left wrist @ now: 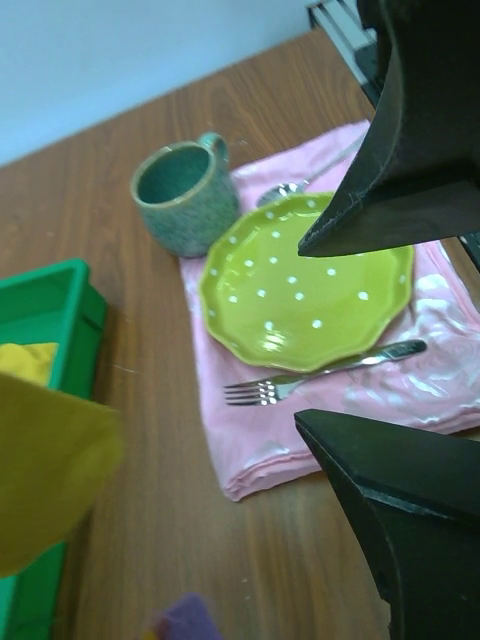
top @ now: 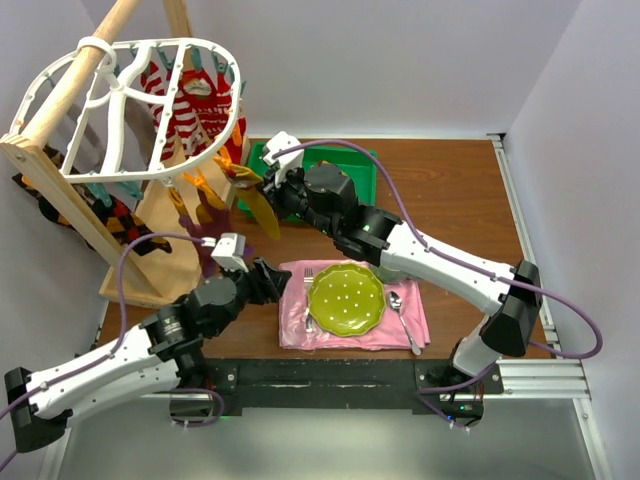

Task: Remove the socks clipped to the hanger
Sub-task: Remove the sock from the hanger.

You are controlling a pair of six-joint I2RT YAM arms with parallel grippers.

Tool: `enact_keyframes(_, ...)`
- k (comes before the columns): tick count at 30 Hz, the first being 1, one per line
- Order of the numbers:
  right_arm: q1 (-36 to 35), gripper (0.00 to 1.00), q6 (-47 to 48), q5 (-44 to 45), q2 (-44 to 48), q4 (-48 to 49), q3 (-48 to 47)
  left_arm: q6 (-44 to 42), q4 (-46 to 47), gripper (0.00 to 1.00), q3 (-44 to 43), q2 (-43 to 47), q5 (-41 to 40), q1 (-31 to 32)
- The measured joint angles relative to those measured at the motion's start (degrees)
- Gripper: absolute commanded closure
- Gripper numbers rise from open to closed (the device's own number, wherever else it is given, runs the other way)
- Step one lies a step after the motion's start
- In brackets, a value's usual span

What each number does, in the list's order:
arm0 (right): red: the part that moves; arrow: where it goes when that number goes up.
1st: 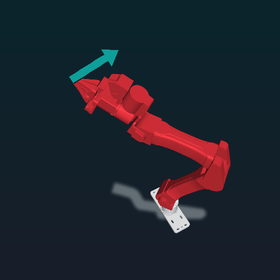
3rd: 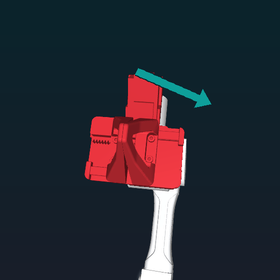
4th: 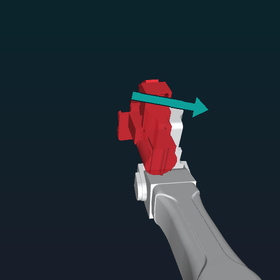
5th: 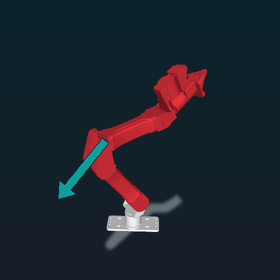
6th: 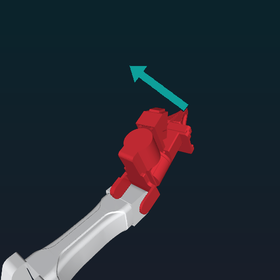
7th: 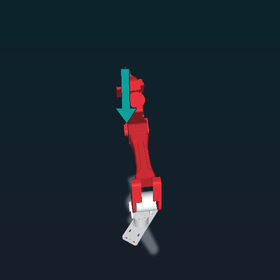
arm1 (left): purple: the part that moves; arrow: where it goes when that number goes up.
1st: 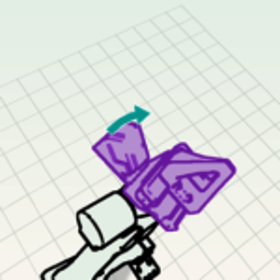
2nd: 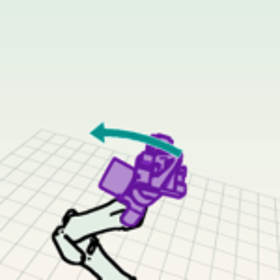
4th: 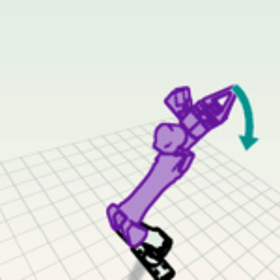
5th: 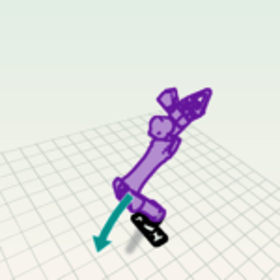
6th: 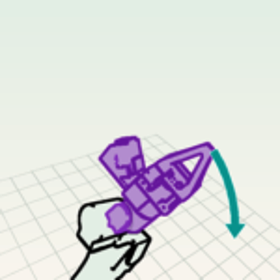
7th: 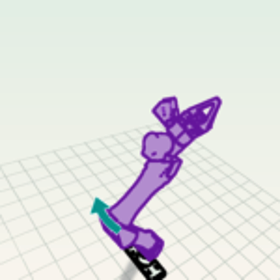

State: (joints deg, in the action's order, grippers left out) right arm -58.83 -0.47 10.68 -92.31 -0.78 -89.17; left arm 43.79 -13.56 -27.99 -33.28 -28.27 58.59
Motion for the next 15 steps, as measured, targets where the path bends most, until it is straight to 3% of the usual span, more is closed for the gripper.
enact_keyframes(15, 0.0, 1.00, -7.7, -5.9, 0.9, -9.9, -0.9, -3.8, 1.8, 0.24, -3.6, 3.4, -11.2, 0.0)
